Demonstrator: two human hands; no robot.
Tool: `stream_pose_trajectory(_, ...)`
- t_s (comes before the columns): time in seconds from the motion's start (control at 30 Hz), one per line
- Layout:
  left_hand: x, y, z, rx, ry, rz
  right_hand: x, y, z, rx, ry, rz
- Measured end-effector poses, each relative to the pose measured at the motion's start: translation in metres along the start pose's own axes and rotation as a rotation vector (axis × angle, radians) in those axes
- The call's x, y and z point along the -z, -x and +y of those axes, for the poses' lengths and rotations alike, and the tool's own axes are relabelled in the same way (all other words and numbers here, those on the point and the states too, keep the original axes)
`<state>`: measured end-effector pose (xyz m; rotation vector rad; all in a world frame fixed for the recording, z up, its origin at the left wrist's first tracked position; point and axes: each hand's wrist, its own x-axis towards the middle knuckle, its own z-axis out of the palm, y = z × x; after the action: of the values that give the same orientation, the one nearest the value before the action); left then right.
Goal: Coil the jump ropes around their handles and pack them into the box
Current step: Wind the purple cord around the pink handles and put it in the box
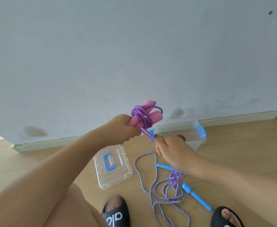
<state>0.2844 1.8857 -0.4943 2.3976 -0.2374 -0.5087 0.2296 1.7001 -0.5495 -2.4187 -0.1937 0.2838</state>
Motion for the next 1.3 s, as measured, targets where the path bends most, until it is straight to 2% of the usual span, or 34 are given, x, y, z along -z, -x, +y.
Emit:
stream_pose_trajectory(0.17, -0.009, -0.008, -0.013, -0.082, -0.530, -0.010, 0.009, 0.020, -0.010, 0.176, 0.429, 0.073)
stream_pose_trajectory(0.37, -0.034, -0.009, -0.007, -0.125, -0.834, -0.047, 0.042, 0.011, -0.028, 0.383, 0.612, 0.203)
stream_pose_trajectory(0.53, -0.061, -0.001, 0.016, -0.294, -1.047, -0.059, 0.055, -0.003, -0.033, 0.521, 0.719, 0.356)
stream_pose_trajectory(0.63, -0.062, 0.001, 0.021, -0.369, -0.952, -0.047, 0.060, -0.019, -0.026, 0.503, 0.692, 0.383)
stream_pose_trajectory(0.73, -0.053, 0.004, 0.025, -0.416, -0.732, -0.004, 0.080, -0.038, -0.011, 0.337, 0.476, 0.315)
stream_pose_trajectory(0.9, -0.061, 0.021, 0.033, -0.551, -0.639, -0.010, 0.091, -0.048, 0.014, 0.265, 0.219, 0.112)
stream_pose_trajectory(1.1, -0.053, 0.020, 0.034, -0.558, -0.528, 0.029, 0.084, -0.056, 0.028, 0.201, 0.125, 0.125)
stream_pose_trajectory(1.3, -0.032, 0.018, 0.026, -0.486, -0.258, 0.068, 0.062, -0.062, 0.050, -0.069, -0.167, -0.076)
